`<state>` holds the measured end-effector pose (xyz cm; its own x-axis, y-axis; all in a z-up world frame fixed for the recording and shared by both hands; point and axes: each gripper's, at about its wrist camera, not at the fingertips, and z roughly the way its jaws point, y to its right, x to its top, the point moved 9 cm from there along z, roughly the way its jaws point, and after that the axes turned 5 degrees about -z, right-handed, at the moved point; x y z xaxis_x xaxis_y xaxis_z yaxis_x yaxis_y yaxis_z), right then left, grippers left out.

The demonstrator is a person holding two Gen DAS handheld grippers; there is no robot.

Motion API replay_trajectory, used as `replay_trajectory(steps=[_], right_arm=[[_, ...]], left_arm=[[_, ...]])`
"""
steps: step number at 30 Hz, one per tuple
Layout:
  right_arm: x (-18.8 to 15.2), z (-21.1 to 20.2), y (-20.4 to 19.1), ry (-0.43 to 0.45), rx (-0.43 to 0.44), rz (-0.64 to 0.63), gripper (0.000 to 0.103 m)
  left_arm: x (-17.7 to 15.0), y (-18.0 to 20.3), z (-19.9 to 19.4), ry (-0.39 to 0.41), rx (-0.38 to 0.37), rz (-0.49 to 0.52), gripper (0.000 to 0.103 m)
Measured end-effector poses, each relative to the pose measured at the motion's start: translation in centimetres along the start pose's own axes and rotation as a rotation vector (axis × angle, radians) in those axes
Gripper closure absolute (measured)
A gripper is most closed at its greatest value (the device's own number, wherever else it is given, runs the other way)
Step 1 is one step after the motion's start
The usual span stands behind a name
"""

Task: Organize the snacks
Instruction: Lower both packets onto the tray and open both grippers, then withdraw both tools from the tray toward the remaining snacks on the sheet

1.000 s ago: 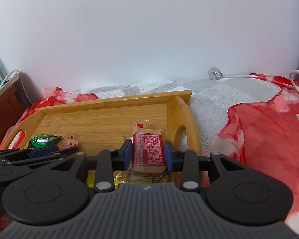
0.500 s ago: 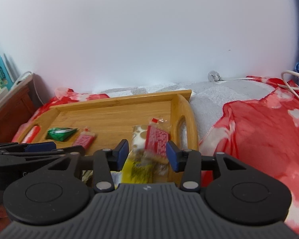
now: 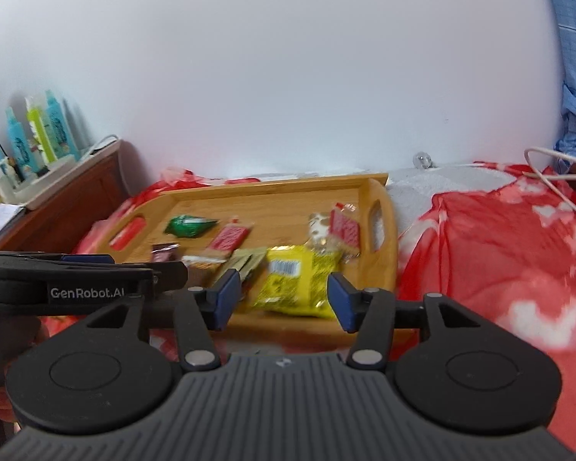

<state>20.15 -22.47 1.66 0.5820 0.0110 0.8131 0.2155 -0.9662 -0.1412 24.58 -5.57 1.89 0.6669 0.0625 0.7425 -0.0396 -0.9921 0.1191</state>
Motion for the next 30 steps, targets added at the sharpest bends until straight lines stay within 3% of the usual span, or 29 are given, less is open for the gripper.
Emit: replay_trajectory(steps=[11, 19, 24, 30], right_arm=[[-3.7, -3.7, -3.4, 0.039, 0.016, -0.074, 0.021], [-6.5, -4.4, -5.3, 0.036, 0.006, -0.136, 0.02], [-7.2, -5.1, -6.7, 0.058, -0.025, -0.211, 0.02], [-8.2, -5.4, -7.3, 0.077, -0.086, -0.174, 0.02]], left_arm=[[-2.8, -2.1, -5.6, 0.058, -0.018, 0.035, 0.011], [-4.2, -4.9, -8.3, 0.078, -0.012, 0.002, 0.008], [-5.4, -5.8, -9.1, 0.114, -0.011, 0.015, 0.02], [-6.8, -6.6, -8.0, 0.122, 0.018, 0.014, 0.023]])
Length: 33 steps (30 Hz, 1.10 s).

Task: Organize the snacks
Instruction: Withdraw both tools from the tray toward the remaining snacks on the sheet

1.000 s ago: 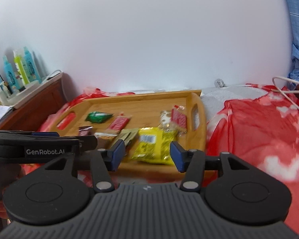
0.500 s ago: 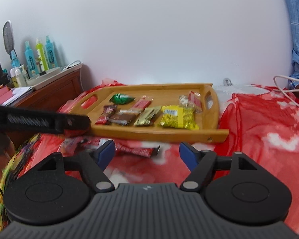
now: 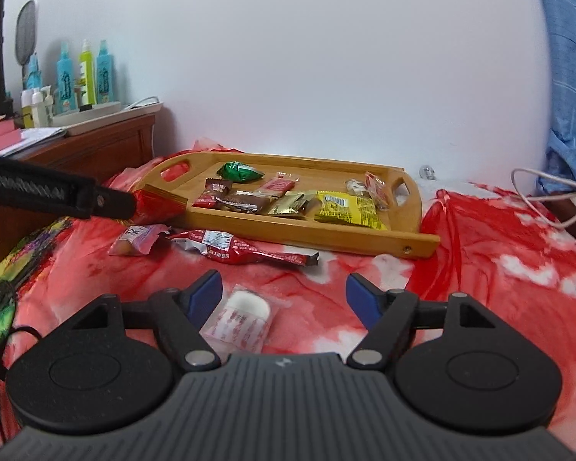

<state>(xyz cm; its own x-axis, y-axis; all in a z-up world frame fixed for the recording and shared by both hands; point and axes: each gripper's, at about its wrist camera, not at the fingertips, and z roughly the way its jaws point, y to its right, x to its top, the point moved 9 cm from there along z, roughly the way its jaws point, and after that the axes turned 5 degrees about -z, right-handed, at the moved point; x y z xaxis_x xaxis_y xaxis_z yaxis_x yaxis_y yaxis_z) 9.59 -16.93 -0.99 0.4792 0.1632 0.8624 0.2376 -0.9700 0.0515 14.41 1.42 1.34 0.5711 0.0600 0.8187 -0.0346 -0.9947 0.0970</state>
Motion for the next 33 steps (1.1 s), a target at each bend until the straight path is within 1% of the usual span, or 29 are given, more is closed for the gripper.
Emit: replay_trajectory(steps=[3, 5, 9, 11, 15, 19, 22, 25, 26, 27, 33], right_arm=[[-0.5, 0.5, -0.5, -0.012, 0.004, -0.001, 0.023], [-0.8, 1.0, -0.7, -0.027, 0.004, 0.004, 0.028], [-1.6, 2.0, -0.6, -0.06, 0.013, 0.035, 0.03], [-1.7, 2.1, -0.6, -0.054, 0.019, 0.045, 0.03], [-1.7, 2.0, -1.3, -0.02, 0.012, -0.011, 0.03], [-1.6, 2.0, -1.8, -0.003, 0.032, -0.01, 0.03], [-1.4, 1.8, -2.1, 0.02, 0.02, -0.034, 0.029], [-1.5, 1.8, -2.2, 0.017, 0.026, -0.03, 0.029], [-1.6, 1.8, -2.3, 0.017, 0.026, -0.037, 0.029], [-1.6, 1.8, -2.4, 0.019, 0.024, -0.047, 0.029], [-1.7, 2.0, -2.5, 0.006, 0.039, -0.058, 0.029]], left_arm=[[-0.8, -0.5, 1.4, -0.026, 0.025, -0.02, 0.03], [-1.2, -0.9, 2.6, -0.044, 0.043, -0.036, 0.031], [-1.0, -1.6, 4.4, -0.062, 0.078, -0.056, 0.03], [-0.7, -1.9, 5.5, -0.091, 0.079, -0.081, 0.03], [-0.3, -2.4, 6.8, -0.103, 0.074, -0.112, 0.03], [-0.5, -2.4, 7.3, -0.12, 0.076, -0.108, 0.03], [-0.7, -2.4, 7.4, -0.118, 0.073, -0.095, 0.03], [-1.1, -2.7, 7.8, -0.138, 0.081, -0.104, 0.032], [-1.2, -2.8, 7.9, -0.146, 0.073, -0.116, 0.035], [-1.3, -2.8, 8.0, -0.152, 0.067, -0.126, 0.036], [-1.5, -2.7, 8.0, -0.148, 0.07, -0.111, 0.036]])
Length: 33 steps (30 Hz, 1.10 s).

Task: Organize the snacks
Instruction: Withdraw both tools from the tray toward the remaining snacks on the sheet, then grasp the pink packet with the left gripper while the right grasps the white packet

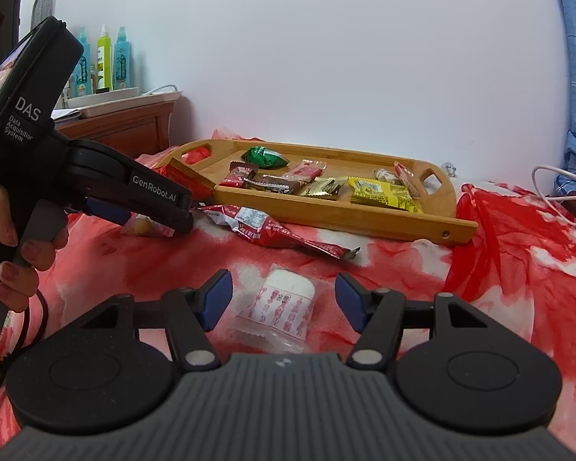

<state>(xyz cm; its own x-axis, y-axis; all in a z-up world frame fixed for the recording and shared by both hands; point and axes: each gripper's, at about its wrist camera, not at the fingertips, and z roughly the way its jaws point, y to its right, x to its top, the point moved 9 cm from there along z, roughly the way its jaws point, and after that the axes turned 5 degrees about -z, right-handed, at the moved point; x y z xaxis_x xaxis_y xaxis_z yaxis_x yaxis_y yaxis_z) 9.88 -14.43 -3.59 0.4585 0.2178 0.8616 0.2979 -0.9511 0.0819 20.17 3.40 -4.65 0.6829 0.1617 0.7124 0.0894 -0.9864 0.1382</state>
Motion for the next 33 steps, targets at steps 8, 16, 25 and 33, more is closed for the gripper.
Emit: replay_trajectory(steps=[8, 16, 25, 33], right_arm=[[-0.25, 0.18, -0.26, -0.024, 0.033, 0.013, 0.029], [-0.8, 0.47, -0.64, -0.052, 0.045, 0.007, 0.03], [-0.74, 0.48, -0.53, -0.052, 0.044, 0.008, 0.032], [-0.6, 0.39, -0.35, -0.067, 0.064, 0.015, 0.053]], left_arm=[[-0.1, -0.03, 0.15, -0.003, -0.002, 0.0, 0.036], [-0.21, 0.01, 0.1, 0.002, 0.002, 0.01, 0.037], [-0.32, -0.02, 0.13, 0.005, 0.004, 0.013, 0.037], [-0.38, 0.4, -0.63, 0.054, 0.012, 0.041, 0.043]])
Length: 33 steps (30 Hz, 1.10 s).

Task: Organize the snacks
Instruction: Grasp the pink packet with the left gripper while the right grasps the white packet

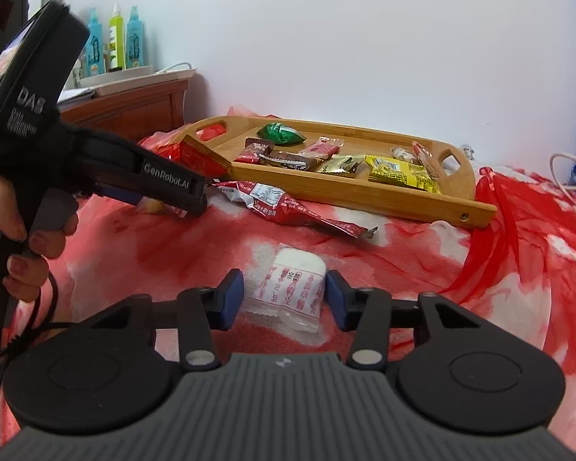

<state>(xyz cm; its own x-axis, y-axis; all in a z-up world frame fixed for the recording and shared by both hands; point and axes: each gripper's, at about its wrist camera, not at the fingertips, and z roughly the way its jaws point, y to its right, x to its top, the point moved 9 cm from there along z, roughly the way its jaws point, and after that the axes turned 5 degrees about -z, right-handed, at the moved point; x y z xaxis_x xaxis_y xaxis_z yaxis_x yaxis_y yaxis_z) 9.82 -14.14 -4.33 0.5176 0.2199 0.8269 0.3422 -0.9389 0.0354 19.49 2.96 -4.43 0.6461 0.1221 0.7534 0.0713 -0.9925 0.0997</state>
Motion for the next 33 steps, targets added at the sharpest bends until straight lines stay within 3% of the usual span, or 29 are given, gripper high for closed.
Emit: replay_trajectory(steps=[6, 13, 15, 17, 21, 22, 23, 27, 30, 33], right_arm=[[0.4, -0.6, 0.4, 0.021, 0.002, 0.021, 0.052], [1.0, -1.2, 1.0, 0.05, -0.015, 0.033, 0.054], [1.0, -1.2, 1.1, 0.045, -0.018, 0.037, 0.061], [1.0, -1.2, 1.4, 0.047, -0.026, 0.045, 0.061], [0.8, -1.0, 1.5, 0.037, -0.023, 0.062, 0.061], [0.8, -0.9, 1.5, 0.036, -0.016, 0.07, 0.059], [0.7, -0.9, 1.5, 0.037, -0.017, 0.074, 0.051], [0.5, -1.0, 1.2, 0.036, -0.03, 0.071, 0.037], [0.0, -0.8, 1.0, 0.018, -0.049, 0.072, 0.033], [-0.5, -0.3, 0.7, -0.008, -0.07, 0.043, 0.033]], left_arm=[[-0.2, 0.1, -1.2, 0.022, -0.03, -0.012, 0.053], [-0.9, 0.2, -2.4, 0.032, -0.036, 0.012, 0.055], [-1.1, 0.4, -2.7, 0.033, -0.042, 0.021, 0.053], [-1.2, 0.4, -2.8, 0.039, -0.039, 0.023, 0.044], [-1.1, 0.4, -2.9, 0.068, -0.02, 0.038, 0.041], [-1.0, 0.4, -2.8, 0.066, -0.019, 0.035, 0.038], [-1.0, 0.3, -2.6, 0.062, -0.02, 0.031, 0.034], [-1.3, -0.1, -2.0, 0.031, -0.01, 0.01, 0.033], [-1.9, -0.2, -1.0, -0.057, -0.035, -0.01, 0.038], [-1.9, 0.1, -1.6, -0.045, -0.04, 0.003, 0.044]])
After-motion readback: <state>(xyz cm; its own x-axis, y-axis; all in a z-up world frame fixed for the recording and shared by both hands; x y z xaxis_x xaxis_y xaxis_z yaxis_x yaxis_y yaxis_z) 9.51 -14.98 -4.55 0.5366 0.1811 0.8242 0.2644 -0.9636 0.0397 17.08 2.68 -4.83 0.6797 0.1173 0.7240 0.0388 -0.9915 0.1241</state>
